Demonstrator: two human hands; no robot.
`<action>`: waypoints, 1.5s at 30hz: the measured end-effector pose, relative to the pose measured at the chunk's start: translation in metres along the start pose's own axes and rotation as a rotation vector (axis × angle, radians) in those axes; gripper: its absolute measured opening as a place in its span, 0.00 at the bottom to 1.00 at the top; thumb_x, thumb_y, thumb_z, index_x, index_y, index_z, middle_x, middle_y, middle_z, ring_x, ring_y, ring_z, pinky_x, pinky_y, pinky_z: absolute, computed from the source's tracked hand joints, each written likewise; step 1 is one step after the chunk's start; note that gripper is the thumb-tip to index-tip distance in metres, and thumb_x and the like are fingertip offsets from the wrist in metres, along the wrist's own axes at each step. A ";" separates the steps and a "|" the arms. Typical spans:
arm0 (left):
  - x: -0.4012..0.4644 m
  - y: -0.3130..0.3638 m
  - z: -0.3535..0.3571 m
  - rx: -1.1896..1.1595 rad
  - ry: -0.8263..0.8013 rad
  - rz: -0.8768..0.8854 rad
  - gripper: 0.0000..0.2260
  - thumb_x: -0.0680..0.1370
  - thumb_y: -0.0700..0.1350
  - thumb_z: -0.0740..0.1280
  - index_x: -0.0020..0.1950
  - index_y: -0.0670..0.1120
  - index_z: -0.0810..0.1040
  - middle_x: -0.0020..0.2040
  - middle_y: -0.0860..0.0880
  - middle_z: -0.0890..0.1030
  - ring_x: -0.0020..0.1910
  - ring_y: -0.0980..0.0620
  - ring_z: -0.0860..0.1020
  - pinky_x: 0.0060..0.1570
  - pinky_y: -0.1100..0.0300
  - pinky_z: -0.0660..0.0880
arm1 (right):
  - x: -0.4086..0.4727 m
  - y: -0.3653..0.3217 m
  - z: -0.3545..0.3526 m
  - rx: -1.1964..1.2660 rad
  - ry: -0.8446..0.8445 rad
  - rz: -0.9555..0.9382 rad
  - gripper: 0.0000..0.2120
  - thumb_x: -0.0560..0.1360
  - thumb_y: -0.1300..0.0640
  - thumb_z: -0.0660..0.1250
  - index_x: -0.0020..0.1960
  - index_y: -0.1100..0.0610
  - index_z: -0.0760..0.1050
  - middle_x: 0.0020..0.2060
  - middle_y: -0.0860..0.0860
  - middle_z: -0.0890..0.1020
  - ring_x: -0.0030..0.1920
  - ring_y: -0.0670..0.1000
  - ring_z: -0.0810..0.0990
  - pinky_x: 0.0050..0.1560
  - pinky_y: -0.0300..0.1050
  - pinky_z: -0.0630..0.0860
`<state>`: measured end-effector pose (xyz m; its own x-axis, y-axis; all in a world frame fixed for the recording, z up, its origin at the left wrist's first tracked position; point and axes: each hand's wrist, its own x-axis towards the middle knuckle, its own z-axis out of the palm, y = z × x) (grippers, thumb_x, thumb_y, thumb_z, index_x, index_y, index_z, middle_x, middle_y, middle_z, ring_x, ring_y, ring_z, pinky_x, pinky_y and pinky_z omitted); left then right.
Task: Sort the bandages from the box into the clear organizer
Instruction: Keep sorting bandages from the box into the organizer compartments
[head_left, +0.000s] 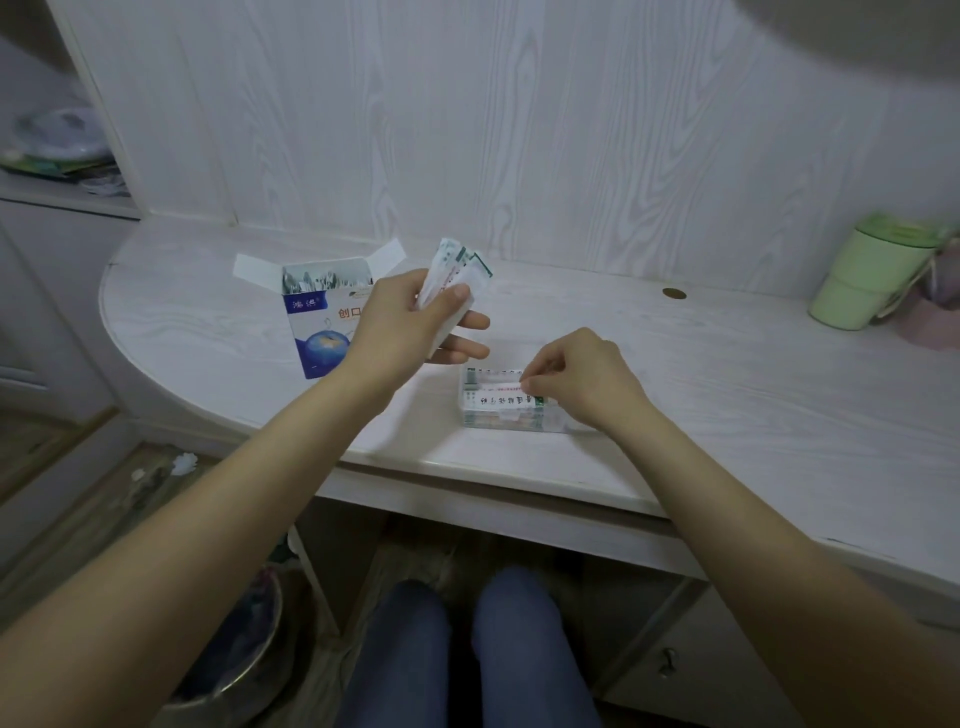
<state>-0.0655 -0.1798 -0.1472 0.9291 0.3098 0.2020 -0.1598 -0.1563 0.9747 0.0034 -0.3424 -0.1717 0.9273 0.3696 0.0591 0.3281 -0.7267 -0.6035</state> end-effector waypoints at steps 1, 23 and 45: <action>-0.001 0.001 0.001 -0.006 -0.006 0.003 0.06 0.81 0.43 0.61 0.55 0.45 0.75 0.41 0.46 0.84 0.33 0.49 0.83 0.36 0.58 0.80 | -0.001 -0.001 0.001 -0.027 0.006 -0.006 0.05 0.70 0.57 0.71 0.38 0.49 0.81 0.37 0.46 0.82 0.45 0.49 0.80 0.48 0.50 0.78; 0.001 0.002 0.009 -0.227 -0.175 -0.157 0.09 0.79 0.45 0.63 0.55 0.42 0.78 0.44 0.39 0.84 0.43 0.46 0.84 0.42 0.59 0.82 | 0.000 -0.028 -0.017 0.816 0.048 -0.094 0.02 0.71 0.63 0.73 0.42 0.60 0.80 0.29 0.49 0.79 0.28 0.43 0.75 0.29 0.35 0.70; 0.010 -0.005 -0.002 -0.162 0.071 -0.182 0.04 0.80 0.45 0.64 0.51 0.45 0.76 0.36 0.50 0.82 0.26 0.54 0.80 0.29 0.60 0.80 | 0.004 -0.020 -0.015 1.153 -0.002 -0.039 0.02 0.74 0.67 0.68 0.43 0.63 0.78 0.34 0.55 0.82 0.34 0.47 0.83 0.39 0.35 0.79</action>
<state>-0.0565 -0.1741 -0.1496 0.9228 0.3846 0.0221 -0.0483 0.0586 0.9971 0.0031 -0.3354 -0.1473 0.9195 0.3821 0.0928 -0.0042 0.2453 -0.9694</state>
